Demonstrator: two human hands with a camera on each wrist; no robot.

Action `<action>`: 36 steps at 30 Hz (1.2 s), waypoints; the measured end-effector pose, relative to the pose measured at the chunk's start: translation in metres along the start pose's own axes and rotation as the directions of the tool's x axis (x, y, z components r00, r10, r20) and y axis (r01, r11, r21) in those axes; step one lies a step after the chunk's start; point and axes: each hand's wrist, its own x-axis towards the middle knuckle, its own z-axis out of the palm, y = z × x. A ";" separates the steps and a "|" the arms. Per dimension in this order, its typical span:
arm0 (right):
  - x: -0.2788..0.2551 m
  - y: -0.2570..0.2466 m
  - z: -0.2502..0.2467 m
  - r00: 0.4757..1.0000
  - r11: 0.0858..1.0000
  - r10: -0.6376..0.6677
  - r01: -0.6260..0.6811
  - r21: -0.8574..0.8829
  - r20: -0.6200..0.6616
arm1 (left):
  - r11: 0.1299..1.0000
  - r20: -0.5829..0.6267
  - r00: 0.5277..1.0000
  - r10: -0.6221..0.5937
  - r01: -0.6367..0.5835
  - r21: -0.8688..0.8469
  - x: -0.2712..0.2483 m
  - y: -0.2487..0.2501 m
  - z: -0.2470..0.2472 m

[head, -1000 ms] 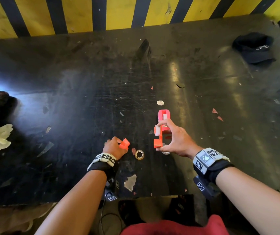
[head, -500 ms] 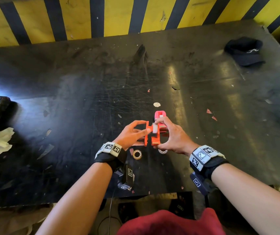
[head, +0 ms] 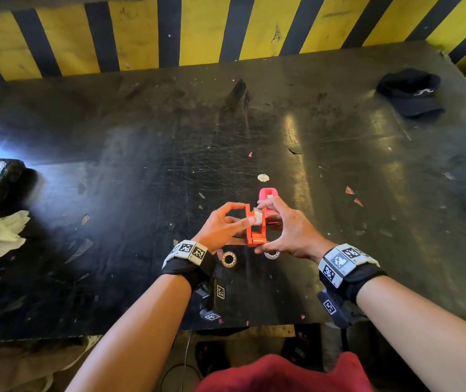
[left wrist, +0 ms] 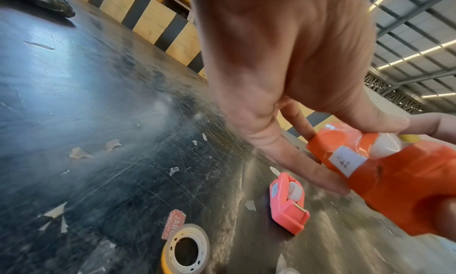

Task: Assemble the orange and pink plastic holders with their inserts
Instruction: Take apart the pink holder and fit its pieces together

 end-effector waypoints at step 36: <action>-0.010 0.007 -0.002 0.998 1.000 -0.012 0.014 0.022 -0.066 | 0.892 -0.023 0.979 0.203 -0.175 0.417 -0.005 0.013 0.006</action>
